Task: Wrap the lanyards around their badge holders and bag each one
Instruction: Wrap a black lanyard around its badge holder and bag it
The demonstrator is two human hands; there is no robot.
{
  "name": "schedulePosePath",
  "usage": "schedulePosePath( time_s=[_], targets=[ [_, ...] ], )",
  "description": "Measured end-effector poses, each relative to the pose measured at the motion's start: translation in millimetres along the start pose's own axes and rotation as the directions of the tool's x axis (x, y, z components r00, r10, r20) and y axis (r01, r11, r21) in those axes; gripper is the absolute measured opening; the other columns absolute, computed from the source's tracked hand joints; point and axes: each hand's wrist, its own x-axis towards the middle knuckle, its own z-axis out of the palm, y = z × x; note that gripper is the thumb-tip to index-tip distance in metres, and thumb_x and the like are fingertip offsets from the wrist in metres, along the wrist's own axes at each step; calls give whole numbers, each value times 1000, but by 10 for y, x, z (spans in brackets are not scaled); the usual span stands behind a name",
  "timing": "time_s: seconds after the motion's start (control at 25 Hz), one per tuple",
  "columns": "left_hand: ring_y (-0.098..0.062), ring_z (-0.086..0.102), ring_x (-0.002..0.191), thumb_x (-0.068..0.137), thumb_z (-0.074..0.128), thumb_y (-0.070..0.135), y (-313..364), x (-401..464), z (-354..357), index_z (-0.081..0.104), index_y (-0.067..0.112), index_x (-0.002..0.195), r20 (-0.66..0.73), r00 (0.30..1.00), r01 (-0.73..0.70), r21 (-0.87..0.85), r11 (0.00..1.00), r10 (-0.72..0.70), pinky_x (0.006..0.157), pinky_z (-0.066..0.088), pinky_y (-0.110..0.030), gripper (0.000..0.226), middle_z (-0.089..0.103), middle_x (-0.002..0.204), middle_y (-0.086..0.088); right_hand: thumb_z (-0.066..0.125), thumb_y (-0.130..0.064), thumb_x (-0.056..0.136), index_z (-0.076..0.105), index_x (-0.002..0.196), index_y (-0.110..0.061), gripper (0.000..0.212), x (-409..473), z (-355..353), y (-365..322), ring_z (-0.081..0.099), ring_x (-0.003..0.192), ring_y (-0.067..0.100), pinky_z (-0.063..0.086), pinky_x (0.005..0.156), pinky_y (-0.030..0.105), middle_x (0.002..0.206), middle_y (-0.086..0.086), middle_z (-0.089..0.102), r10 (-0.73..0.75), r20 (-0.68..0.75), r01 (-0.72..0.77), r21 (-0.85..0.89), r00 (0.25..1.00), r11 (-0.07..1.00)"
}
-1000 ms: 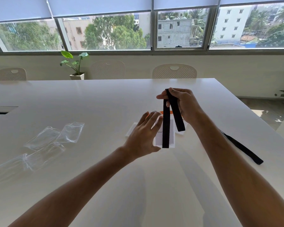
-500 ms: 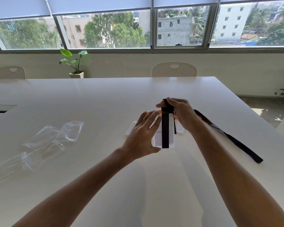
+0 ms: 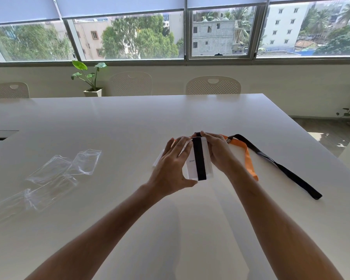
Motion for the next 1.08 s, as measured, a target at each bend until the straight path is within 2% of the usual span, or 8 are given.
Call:
schedulePosePath(
  time_s=[0.16, 0.28, 0.4, 0.6, 0.68, 0.8, 0.96, 1.08],
  targets=[
    [-27, 29, 139, 59, 85, 46, -37, 30, -12, 35, -2, 141, -49, 997, 56, -42, 998, -58, 118, 11, -39, 107, 38, 146, -17, 45, -35, 100, 71, 86, -9, 38, -61, 52, 67, 67, 69, 19, 54, 61, 28, 75, 6, 70, 36, -59, -37, -6, 998, 999],
    [-27, 29, 137, 57, 85, 47, -107, 84, -55, 36, -1, 140, -86, 992, 91, -51, 995, -95, 117, 9, -36, 108, 39, 145, -16, 46, -40, 98, 70, 77, -12, 43, -83, 97, 102, 63, 60, 18, 50, 55, 26, 67, 3, 67, 34, -113, -32, 18, 993, 999],
    [-24, 26, 137, 56, 84, 49, -167, 100, -79, 36, 0, 141, -105, 986, 122, -56, 991, -127, 117, 14, -38, 108, 38, 145, -14, 43, -39, 100, 69, 72, -13, 46, -104, 151, 128, 58, 50, 12, 43, 47, 21, 57, -1, 62, -8, -86, 10, 22, 996, 1000],
    [-22, 27, 133, 56, 85, 48, -240, 161, -135, 38, -1, 139, -124, 978, 164, -57, 985, -170, 115, 23, -40, 107, 40, 144, -14, 43, -46, 95, 61, 69, -10, 48, -135, 302, 200, 45, 47, 17, 30, 45, 26, 55, 4, 51, -126, -45, 126, -16, 991, 992],
    [-20, 26, 130, 55, 85, 49, -268, 183, -163, 38, -1, 139, -130, 974, 180, -53, 982, -185, 111, 29, -42, 108, 42, 142, -14, 44, -44, 92, 63, 83, -3, 47, -143, 327, 210, 47, 59, 28, 31, 52, 31, 68, 15, 53, -173, 11, 172, 4, 985, 985],
    [-21, 29, 129, 55, 84, 52, -326, 202, -182, 37, 1, 140, -107, 974, 193, -64, 979, -199, 108, 35, -40, 110, 41, 142, -11, 50, -30, 89, 64, 108, -4, 35, -177, 326, 201, 56, 90, 34, 43, 71, 35, 95, 20, 61, -200, 125, 193, 61, 972, 979],
    [-23, 36, 128, 55, 82, 55, -435, 234, -199, 38, 5, 141, -81, 968, 226, -138, 964, -238, 101, 33, -27, 109, 42, 142, -6, 63, -15, 79, 59, 118, -5, 41, -232, 356, 196, 60, 108, 32, 48, 93, 41, 107, 16, 65, -175, 187, 174, 25, 967, 984],
    [-23, 37, 130, 54, 80, 59, -482, 241, -206, 39, 4, 141, -72, 968, 227, -148, 963, -239, 100, 28, -24, 110, 44, 142, -7, 69, -7, 77, 55, 123, 1, 49, -258, 331, 180, 58, 114, 36, 50, 96, 44, 114, 23, 62, -145, 207, 154, -29, 968, 988]
  ],
)
